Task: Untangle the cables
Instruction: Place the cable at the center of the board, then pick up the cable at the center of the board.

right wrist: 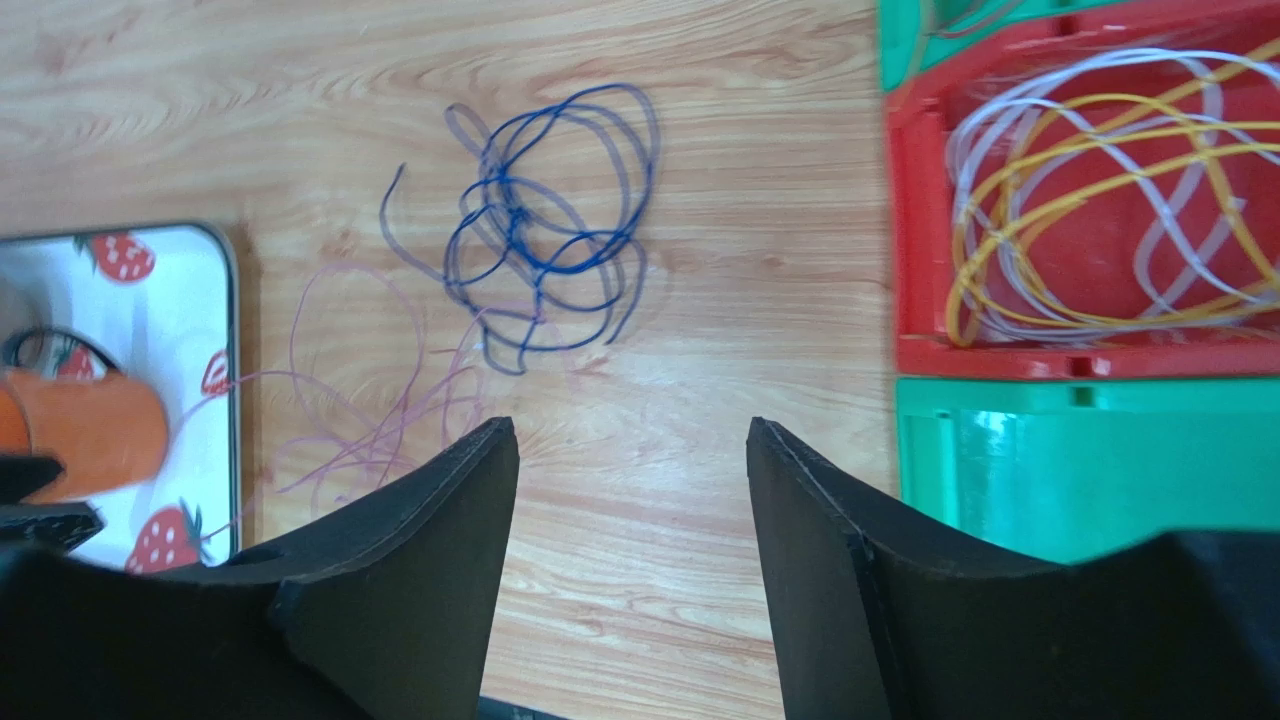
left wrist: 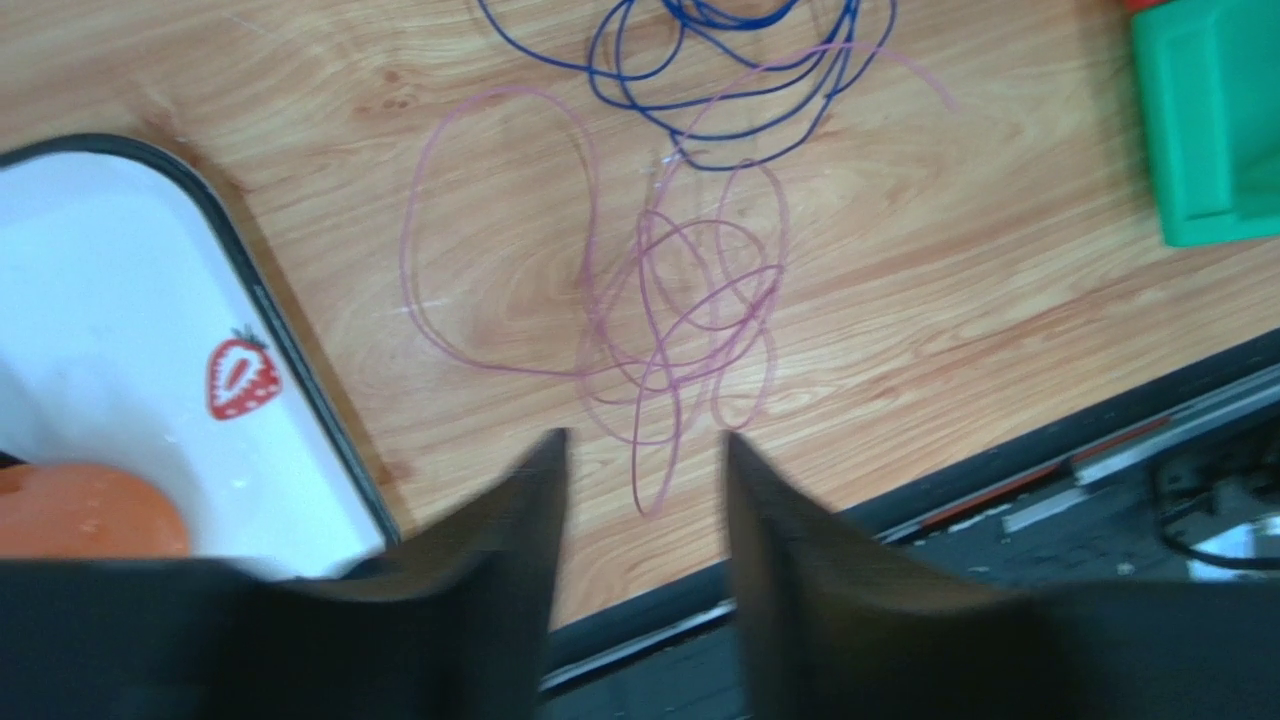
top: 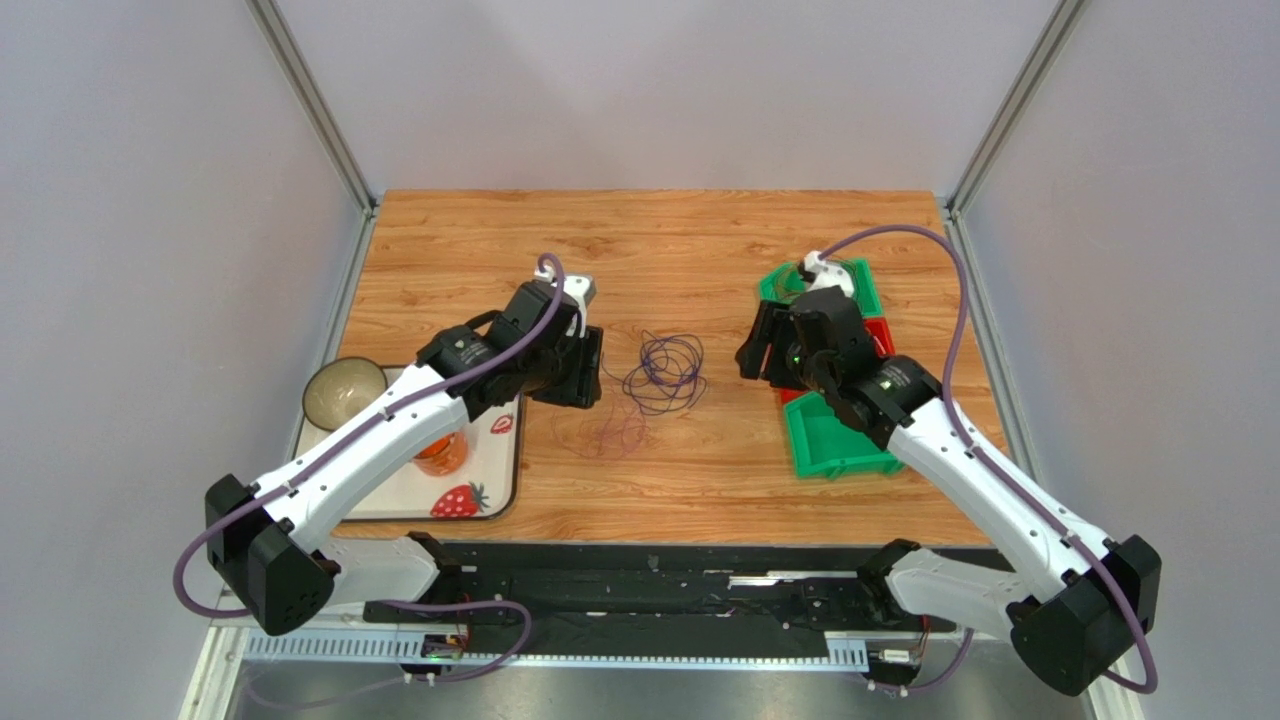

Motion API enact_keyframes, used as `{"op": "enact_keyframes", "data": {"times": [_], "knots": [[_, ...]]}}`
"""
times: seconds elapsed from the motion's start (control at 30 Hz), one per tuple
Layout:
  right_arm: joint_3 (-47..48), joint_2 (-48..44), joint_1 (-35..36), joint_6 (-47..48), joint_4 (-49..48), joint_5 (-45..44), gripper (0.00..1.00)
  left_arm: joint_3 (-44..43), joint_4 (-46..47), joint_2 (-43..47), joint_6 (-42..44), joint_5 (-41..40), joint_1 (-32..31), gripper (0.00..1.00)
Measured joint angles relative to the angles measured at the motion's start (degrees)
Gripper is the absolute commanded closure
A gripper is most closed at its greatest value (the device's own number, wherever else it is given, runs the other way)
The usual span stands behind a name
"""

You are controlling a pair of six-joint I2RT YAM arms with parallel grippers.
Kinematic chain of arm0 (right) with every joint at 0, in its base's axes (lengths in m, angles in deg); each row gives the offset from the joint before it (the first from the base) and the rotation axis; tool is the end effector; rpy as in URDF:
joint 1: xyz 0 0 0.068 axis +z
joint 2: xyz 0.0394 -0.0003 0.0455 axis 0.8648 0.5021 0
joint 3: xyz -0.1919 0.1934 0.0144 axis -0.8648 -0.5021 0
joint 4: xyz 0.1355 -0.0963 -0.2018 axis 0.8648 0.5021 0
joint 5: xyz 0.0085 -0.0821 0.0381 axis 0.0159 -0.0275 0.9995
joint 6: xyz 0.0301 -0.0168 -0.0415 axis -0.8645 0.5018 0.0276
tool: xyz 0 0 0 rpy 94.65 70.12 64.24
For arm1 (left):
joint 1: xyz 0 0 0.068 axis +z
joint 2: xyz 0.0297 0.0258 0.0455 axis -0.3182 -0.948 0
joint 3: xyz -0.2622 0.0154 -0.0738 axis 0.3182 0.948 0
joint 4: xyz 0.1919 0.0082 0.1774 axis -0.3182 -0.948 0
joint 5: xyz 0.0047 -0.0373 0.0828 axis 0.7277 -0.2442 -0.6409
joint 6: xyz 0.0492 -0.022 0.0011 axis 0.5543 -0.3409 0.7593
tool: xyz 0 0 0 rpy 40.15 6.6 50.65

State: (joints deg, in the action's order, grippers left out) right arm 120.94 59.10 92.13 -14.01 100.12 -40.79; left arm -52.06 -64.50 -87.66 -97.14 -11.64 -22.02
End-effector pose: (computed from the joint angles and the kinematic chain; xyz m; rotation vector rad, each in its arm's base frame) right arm 0.1978 0.1168 0.3150 0.1161 2.2815 0.3856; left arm 0.1954 -0.1646 0.3198 0.2635 2.4810 -0.4496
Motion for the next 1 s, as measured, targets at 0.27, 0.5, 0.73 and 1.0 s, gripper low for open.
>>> {"op": "enact_keyframes", "data": {"times": [0.27, 0.5, 0.73, 1.0], "knots": [[1.0, 7.0, 7.5, 3.2, -2.8, 5.8, 0.32, -3.3, -7.2, -2.0, 0.6, -7.3, 1.2, 0.29], [1.0, 11.5, 13.5, 2.2, -2.6, 7.7, 0.14, -6.1, -12.4, 0.8, 4.5, -10.8, 7.5, 0.29], [-4.3, 13.2, 15.1, -1.9, -4.0, 11.4, 0.02, -2.8, -11.8, 7.3, 8.2, -12.5, 9.5, 0.31], [2.6, 26.5, 21.7, -5.0, 3.0, 5.6, 0.01, 0.6, -10.1, 6.7, 8.8, -12.3, 9.9, 0.35]]}}
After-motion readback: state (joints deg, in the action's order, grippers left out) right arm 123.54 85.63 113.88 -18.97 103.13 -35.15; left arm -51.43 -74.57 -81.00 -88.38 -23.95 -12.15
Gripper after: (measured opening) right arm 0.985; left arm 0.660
